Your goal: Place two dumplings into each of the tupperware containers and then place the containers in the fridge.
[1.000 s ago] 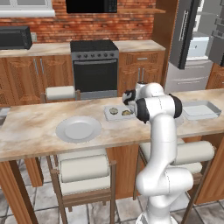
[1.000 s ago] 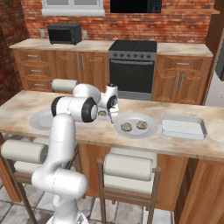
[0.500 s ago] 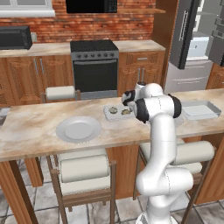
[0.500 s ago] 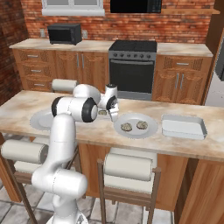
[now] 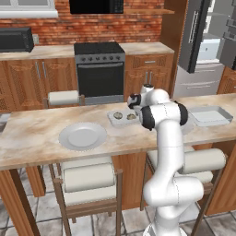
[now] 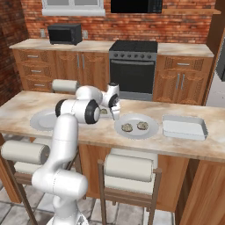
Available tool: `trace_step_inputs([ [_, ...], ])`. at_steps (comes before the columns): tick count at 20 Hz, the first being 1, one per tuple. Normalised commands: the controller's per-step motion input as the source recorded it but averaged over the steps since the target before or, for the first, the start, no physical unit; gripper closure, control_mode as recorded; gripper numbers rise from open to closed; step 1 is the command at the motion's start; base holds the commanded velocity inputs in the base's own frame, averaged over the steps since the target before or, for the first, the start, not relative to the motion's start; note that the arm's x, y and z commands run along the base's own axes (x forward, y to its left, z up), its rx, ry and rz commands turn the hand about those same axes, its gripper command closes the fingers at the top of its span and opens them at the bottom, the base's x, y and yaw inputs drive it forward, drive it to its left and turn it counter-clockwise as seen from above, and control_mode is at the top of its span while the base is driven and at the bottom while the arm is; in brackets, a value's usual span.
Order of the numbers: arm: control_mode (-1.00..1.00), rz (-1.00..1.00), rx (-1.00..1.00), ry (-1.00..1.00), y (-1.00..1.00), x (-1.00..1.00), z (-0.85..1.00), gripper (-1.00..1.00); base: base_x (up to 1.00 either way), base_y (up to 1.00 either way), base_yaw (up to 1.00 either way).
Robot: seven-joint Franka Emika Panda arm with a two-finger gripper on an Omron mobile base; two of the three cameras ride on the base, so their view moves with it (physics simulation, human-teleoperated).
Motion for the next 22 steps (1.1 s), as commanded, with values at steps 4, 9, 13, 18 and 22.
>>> trace_step_inputs([
  [4, -1.0, 0.01, 0.0, 0.03, 0.0, -0.48, -0.48, -1.0, 0.0, 0.0, 0.0],
  [9, -1.0, 0.0, 0.0, -0.01, 0.02, -0.83, -0.32, -1.0, 0.0, 0.0, 0.0],
  [13, -1.0, 0.0, 0.0, 0.0, 0.13, -1.0, -0.31, -1.0, 0.0, 0.0, 0.0],
  [18, -1.0, 0.0, 0.0, -0.02, 0.3, -0.95, -0.05, -1.0, 0.0, 0.0, 0.0],
  [22, -1.0, 0.0, 0.0, -0.07, 0.26, -0.44, 0.0, 1.0, 0.0, 0.0, 0.0],
])
